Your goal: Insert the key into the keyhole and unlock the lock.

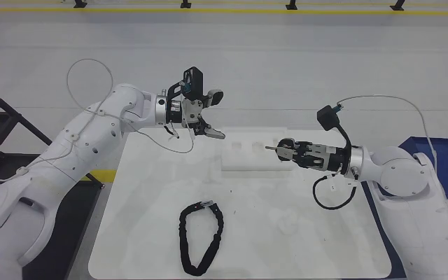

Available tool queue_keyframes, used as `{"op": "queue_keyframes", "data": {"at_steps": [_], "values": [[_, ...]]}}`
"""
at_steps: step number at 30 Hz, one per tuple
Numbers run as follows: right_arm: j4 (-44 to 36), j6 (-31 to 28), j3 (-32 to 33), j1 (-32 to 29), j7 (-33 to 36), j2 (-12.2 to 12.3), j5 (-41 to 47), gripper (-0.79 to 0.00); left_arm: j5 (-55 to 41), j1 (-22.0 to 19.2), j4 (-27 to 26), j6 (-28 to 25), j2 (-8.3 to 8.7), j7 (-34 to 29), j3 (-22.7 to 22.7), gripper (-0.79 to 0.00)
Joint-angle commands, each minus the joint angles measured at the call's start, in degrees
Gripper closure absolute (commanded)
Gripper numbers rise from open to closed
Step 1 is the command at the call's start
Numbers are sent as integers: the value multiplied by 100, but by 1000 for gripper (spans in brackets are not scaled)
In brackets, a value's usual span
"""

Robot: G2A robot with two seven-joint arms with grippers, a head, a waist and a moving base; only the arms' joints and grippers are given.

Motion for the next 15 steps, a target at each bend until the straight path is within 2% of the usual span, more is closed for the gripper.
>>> {"op": "queue_keyframes", "data": {"at_steps": [1,5,15], "values": [[0,0,0,0,0,0,0,0,103,123,-98,153,33,-75,-71,-785],[0,0,0,0,0,0,0,0,204,399,-280,-49,142,-23,-241,-785],[0,0,0,0,0,0,0,0,853,1146,-693,-49,499,460,-368,-785]]}}
